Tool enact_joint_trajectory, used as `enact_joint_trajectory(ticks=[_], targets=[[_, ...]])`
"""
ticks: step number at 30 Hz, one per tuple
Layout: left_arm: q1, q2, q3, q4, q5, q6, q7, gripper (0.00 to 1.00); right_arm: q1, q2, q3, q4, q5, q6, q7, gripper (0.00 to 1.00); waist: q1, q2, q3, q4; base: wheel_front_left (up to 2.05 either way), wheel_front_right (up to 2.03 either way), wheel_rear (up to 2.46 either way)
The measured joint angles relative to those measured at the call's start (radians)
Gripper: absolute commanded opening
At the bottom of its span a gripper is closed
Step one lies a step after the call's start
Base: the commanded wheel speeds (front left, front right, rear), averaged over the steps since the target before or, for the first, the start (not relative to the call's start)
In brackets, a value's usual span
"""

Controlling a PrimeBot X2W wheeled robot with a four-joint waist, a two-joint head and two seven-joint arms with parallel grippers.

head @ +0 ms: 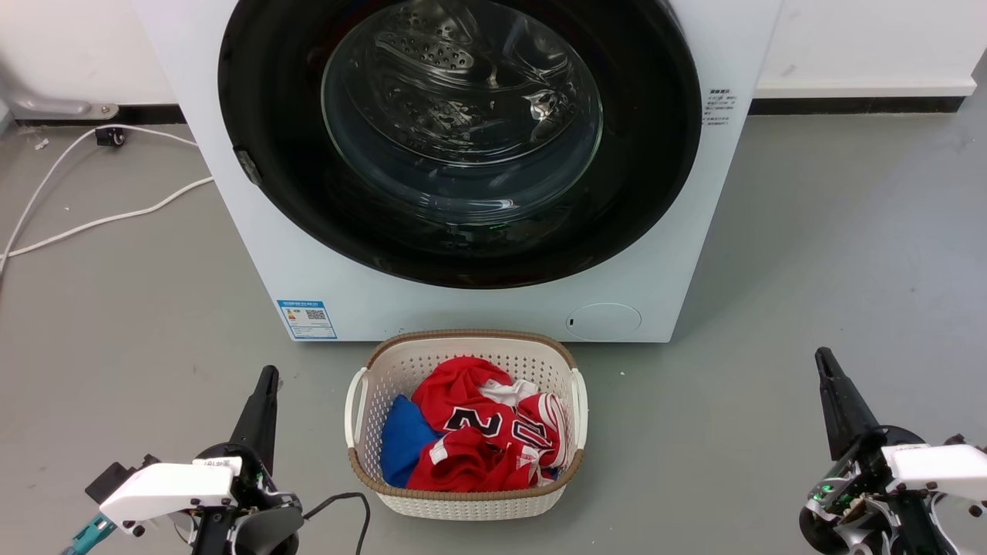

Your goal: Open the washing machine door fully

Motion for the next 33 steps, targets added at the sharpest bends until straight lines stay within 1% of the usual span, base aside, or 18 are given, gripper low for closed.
enact_joint_trajectory(ticks=[19,20,24,27,33], targets=[[0.0,0.0,0.0,0.0,0.0,0.0,0.0,0.0,0.0,0.001,-0.001,0.0,0.0,0.0,0.001,0.0,0.0,0.0,0.0,0.0,0.0,0.0,0.0],[0.002,0.0,-0.001,0.005,0.0,0.0,0.0,1.0,0.002,0.001,-0.001,0.004,0.0,0.0,0.001,1.0,0.0,-0.0001,0.0,0.0,0.0,0.0,0.0],[0.034,-0.003,-0.007,0.038,0.0,0.001,-0.004,1.0,0.033,0.004,0.001,0.037,0.0,0.0,0.001,1.0,0.0,0.0,0.0,0.0,0.0,0.0,0.0],[0.044,-0.003,-0.011,0.034,0.006,0.001,-0.017,1.0,0.046,0.005,0.002,0.039,-0.003,0.0,-0.013,1.0,0.0,0.0,0.0,0.0,0.0,0.0,0.0],[0.044,-0.003,-0.008,0.011,0.084,0.002,-0.047,1.0,0.047,0.005,-0.003,0.021,-0.065,0.0,-0.044,1.0,0.0,0.0,0.001,0.001,0.0,0.0,0.0]])
